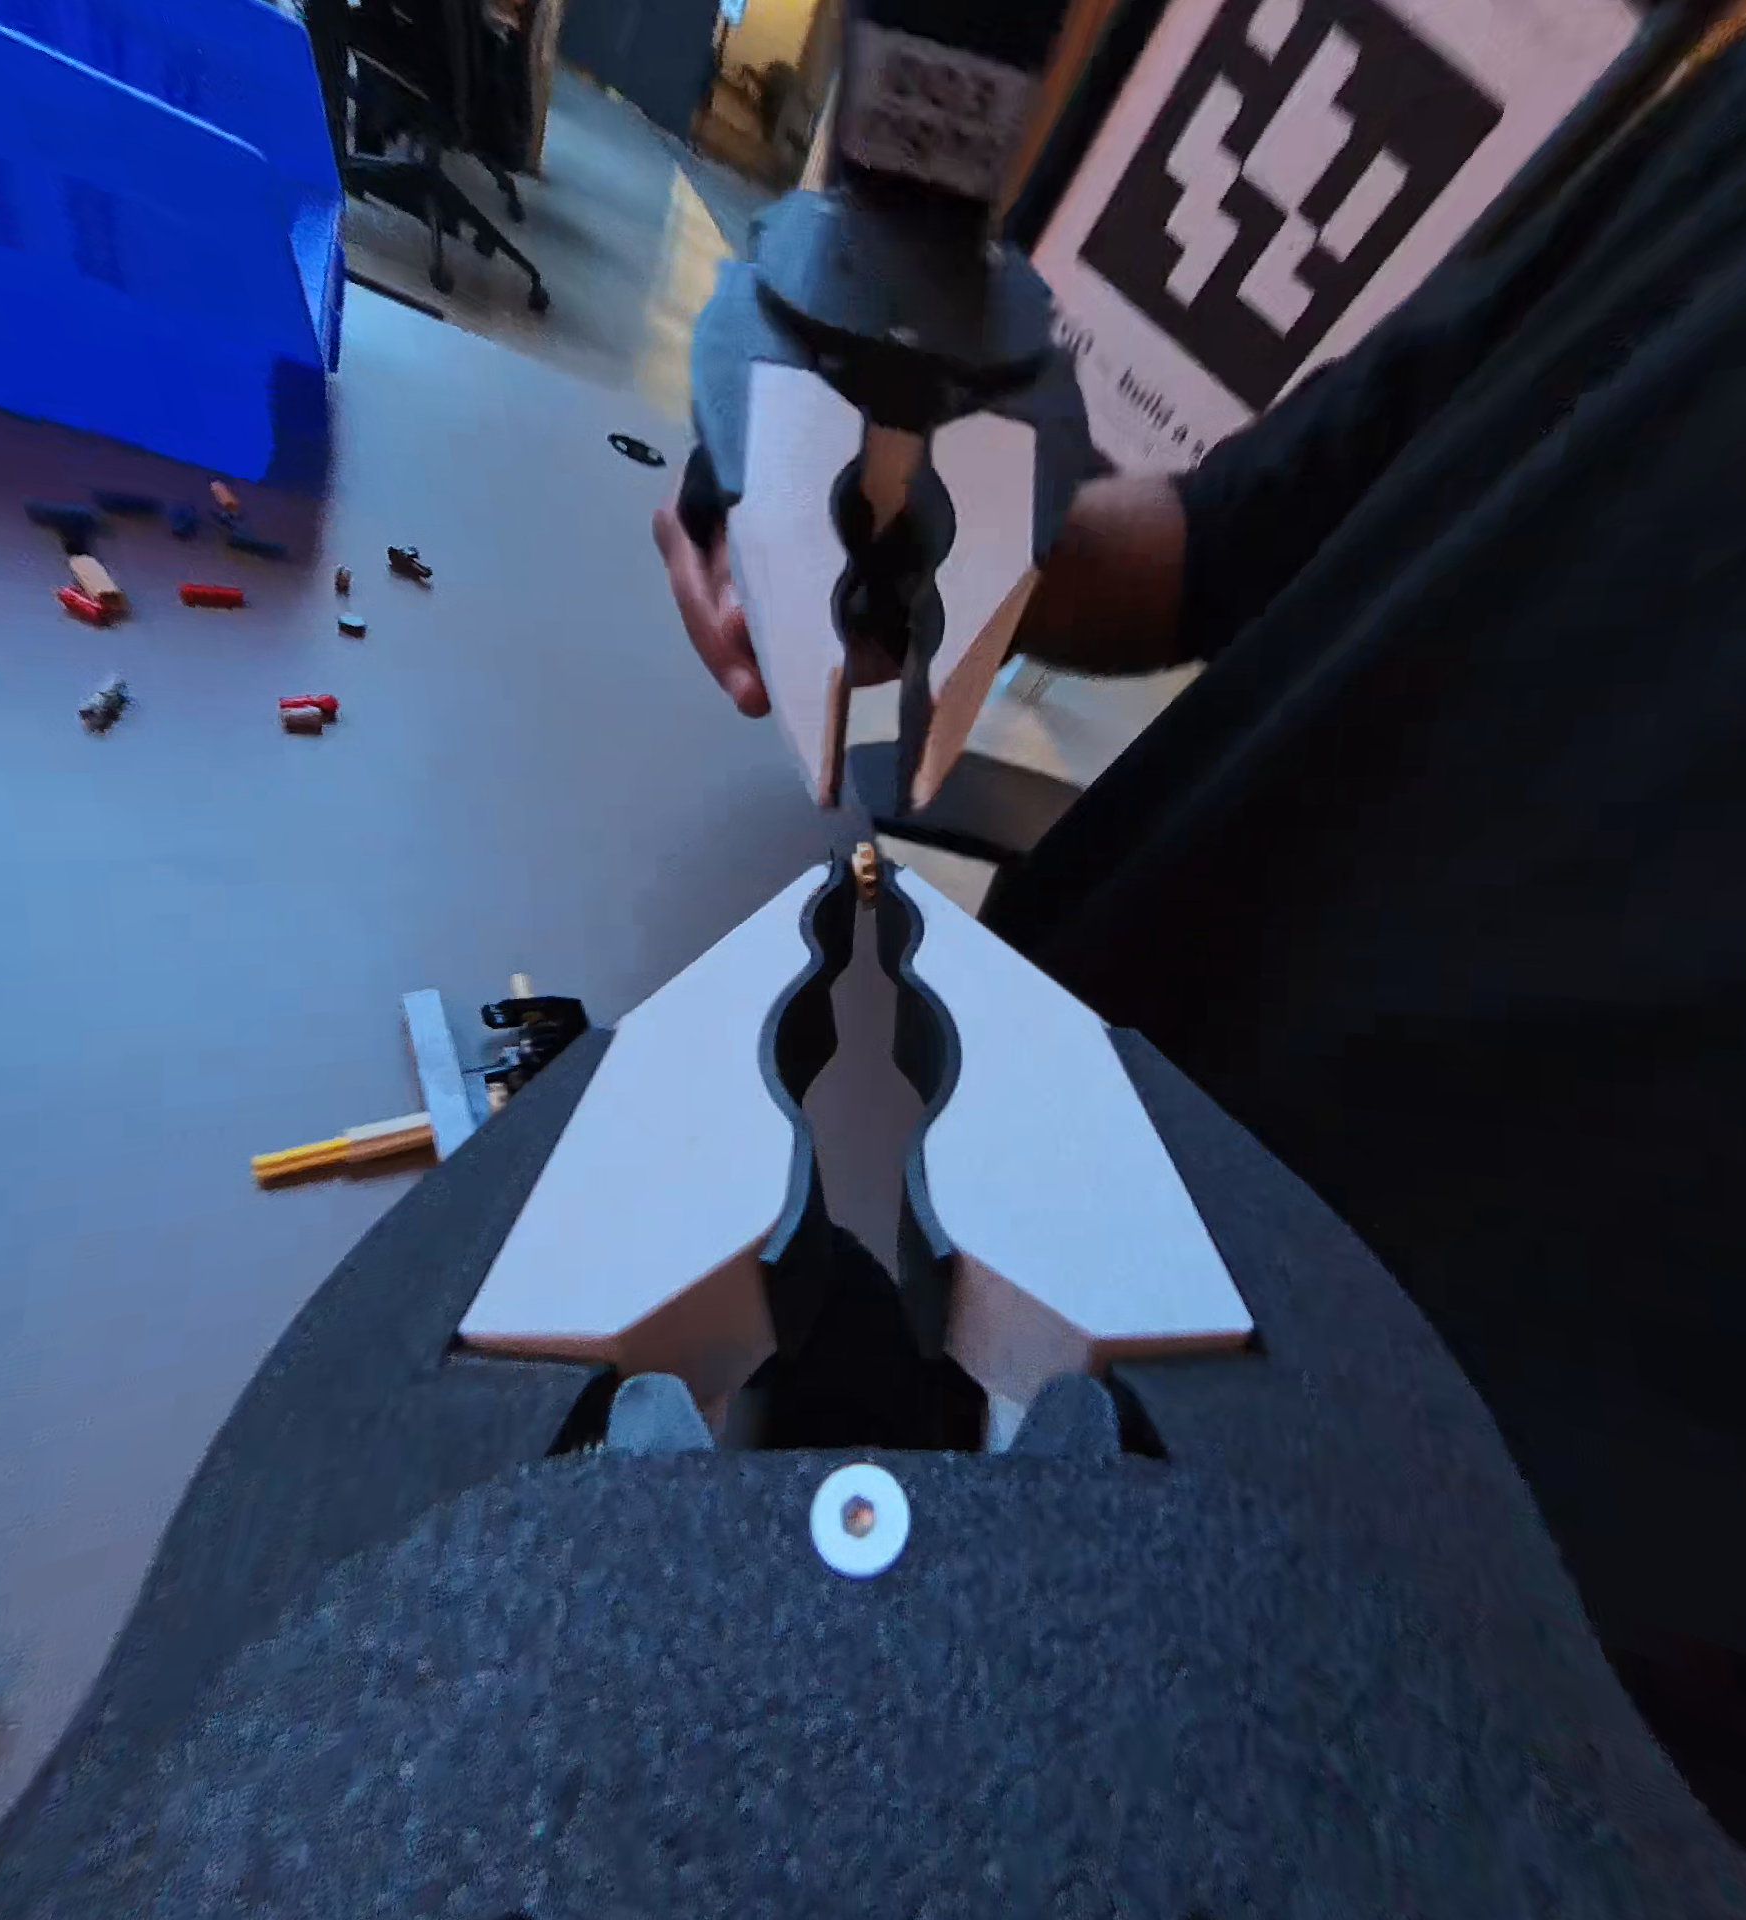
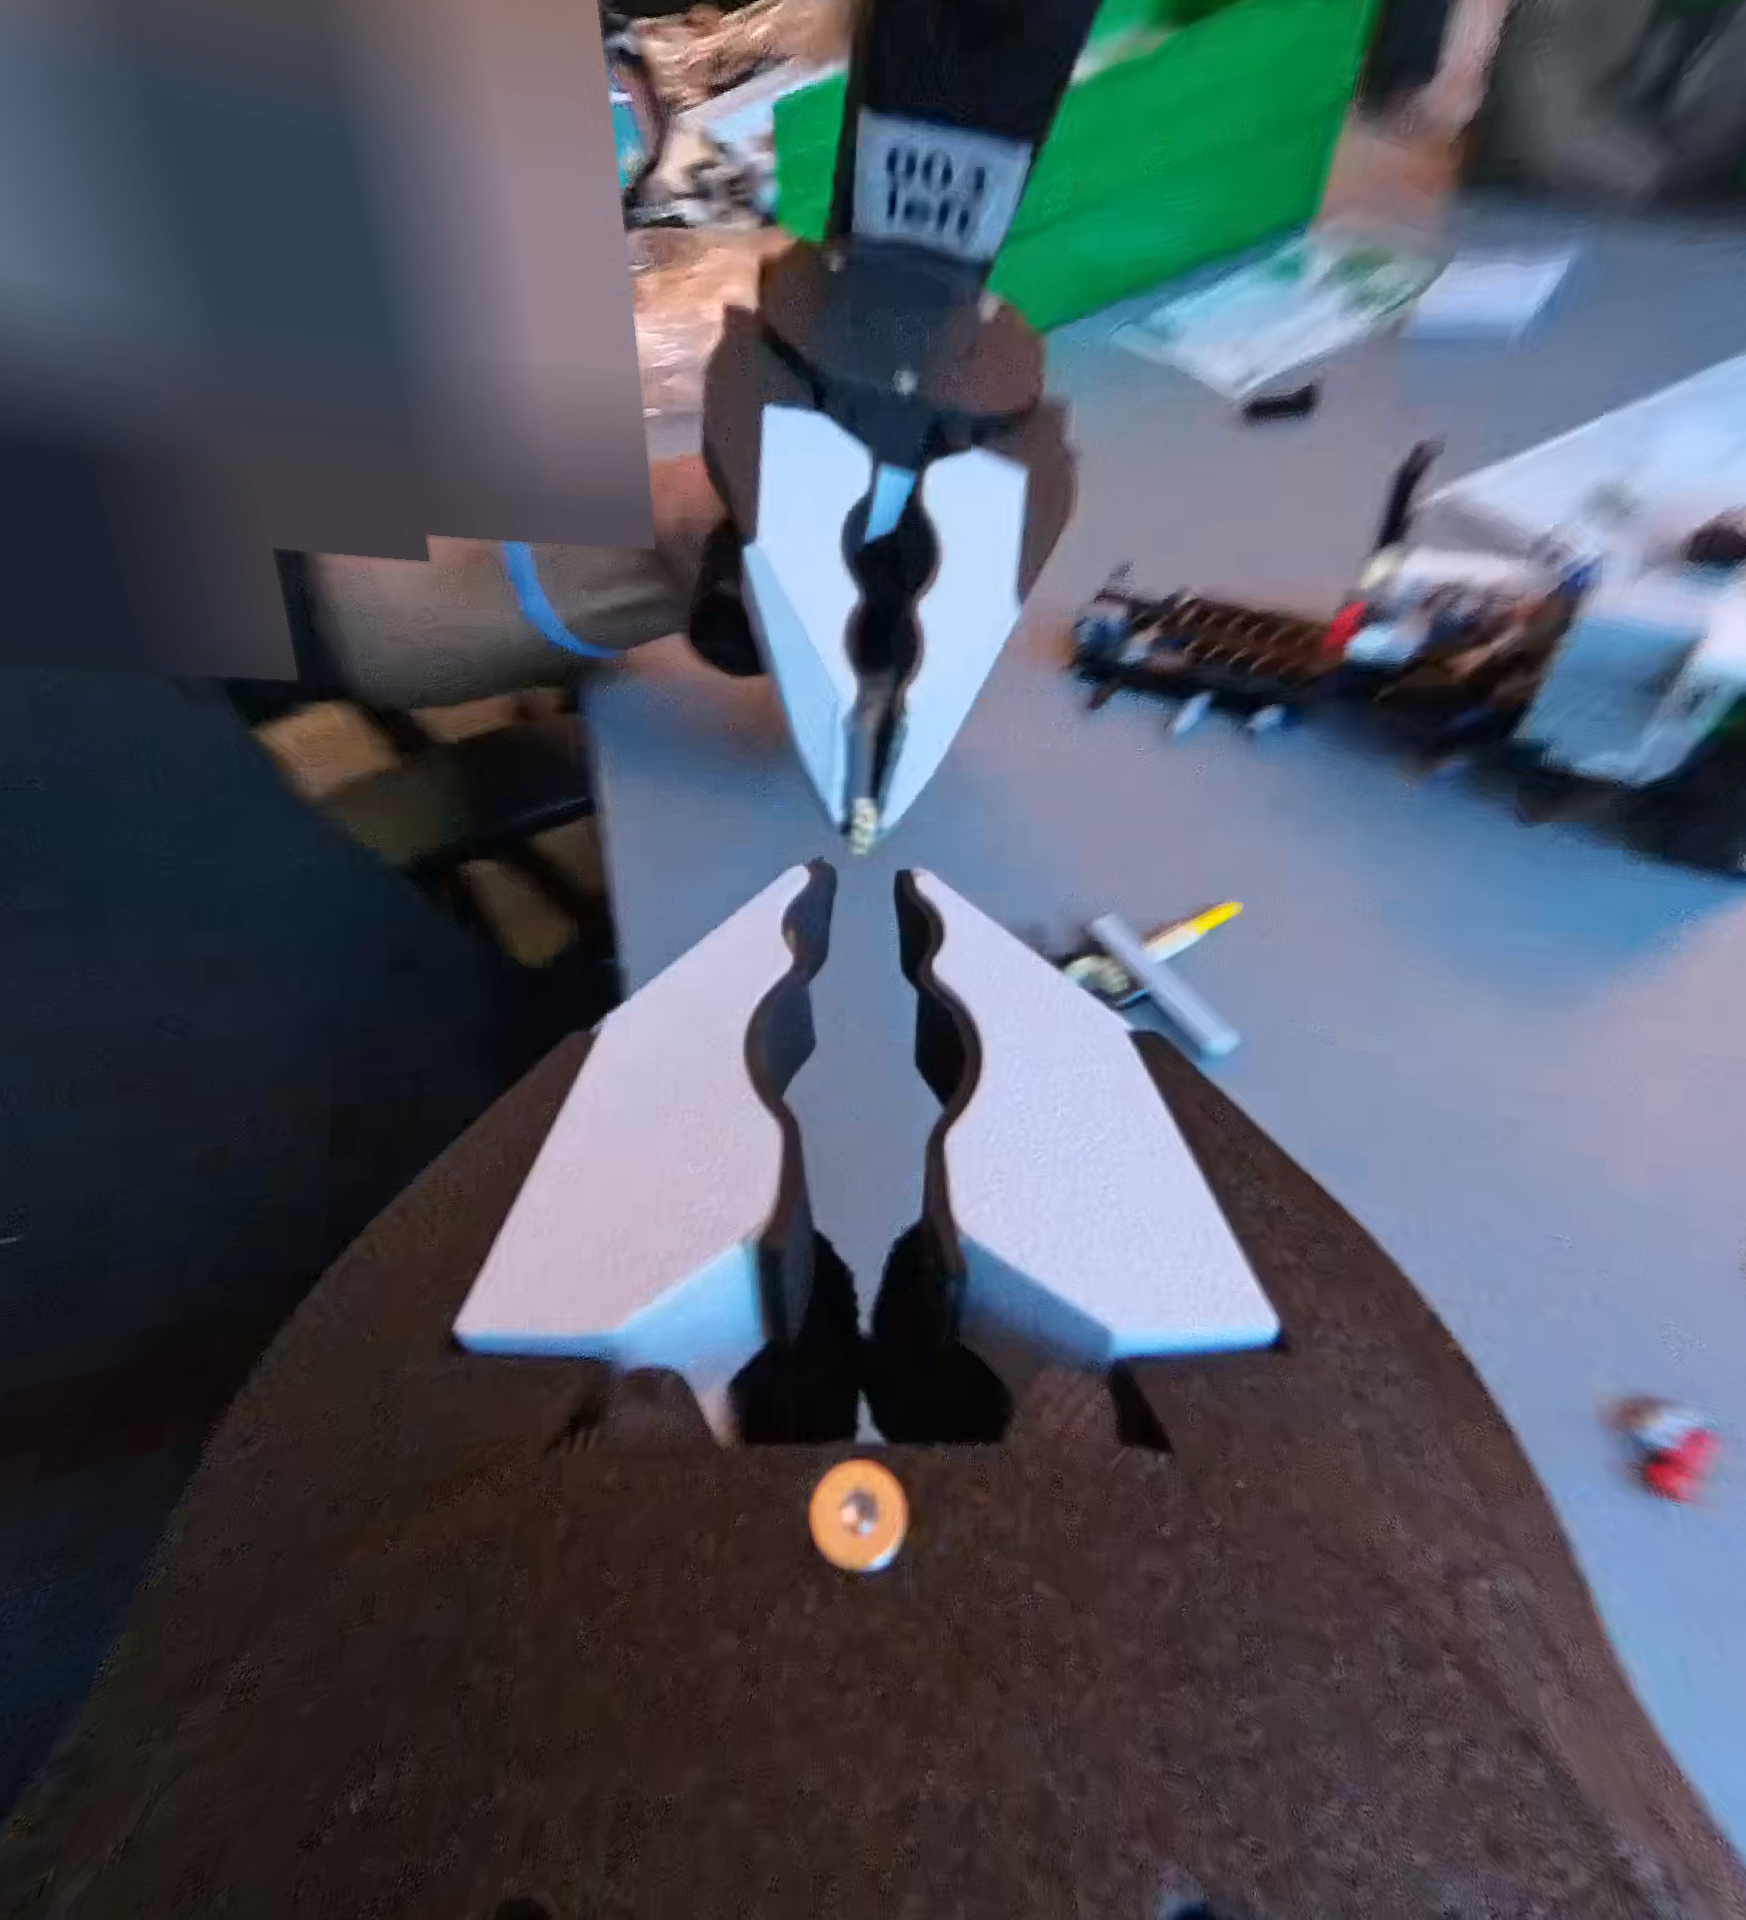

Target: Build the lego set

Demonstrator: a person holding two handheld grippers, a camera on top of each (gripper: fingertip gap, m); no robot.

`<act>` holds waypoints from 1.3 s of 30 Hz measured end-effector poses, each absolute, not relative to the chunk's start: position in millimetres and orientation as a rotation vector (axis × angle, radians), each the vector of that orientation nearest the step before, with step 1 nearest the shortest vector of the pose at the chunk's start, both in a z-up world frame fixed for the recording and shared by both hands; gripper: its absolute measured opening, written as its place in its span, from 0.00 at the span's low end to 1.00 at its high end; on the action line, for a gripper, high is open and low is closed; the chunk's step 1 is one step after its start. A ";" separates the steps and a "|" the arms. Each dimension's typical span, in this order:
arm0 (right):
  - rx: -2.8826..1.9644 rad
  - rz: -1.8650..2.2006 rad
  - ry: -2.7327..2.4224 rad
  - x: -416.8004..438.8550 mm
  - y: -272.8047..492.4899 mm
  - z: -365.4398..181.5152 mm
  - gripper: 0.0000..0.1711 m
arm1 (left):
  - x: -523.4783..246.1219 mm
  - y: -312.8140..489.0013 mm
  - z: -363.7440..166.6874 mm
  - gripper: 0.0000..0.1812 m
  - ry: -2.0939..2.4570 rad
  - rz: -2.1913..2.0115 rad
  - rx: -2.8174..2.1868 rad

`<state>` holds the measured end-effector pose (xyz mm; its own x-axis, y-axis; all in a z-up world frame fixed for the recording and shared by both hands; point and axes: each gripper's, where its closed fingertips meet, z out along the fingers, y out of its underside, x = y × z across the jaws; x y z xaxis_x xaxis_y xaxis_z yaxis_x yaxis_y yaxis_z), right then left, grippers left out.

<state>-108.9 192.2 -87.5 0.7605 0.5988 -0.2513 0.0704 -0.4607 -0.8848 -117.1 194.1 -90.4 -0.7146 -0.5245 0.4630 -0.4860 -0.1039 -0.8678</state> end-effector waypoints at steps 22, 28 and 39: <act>-1.962 0.932 -0.390 -109.8 184.5 -136.8 0.05 | -115.8 177.4 -144.4 0.01 2.437 -1.734 -1.027; -1.989 0.915 -0.405 -112.3 184.5 -141.2 0.05 | -113.3 179.3 -142.5 0.01 2.414 -1.754 -1.053; -2.005 0.915 -0.425 -114.7 183.7 -143.7 0.02 | -114.5 177.4 -146.1 0.01 2.441 -1.716 -1.043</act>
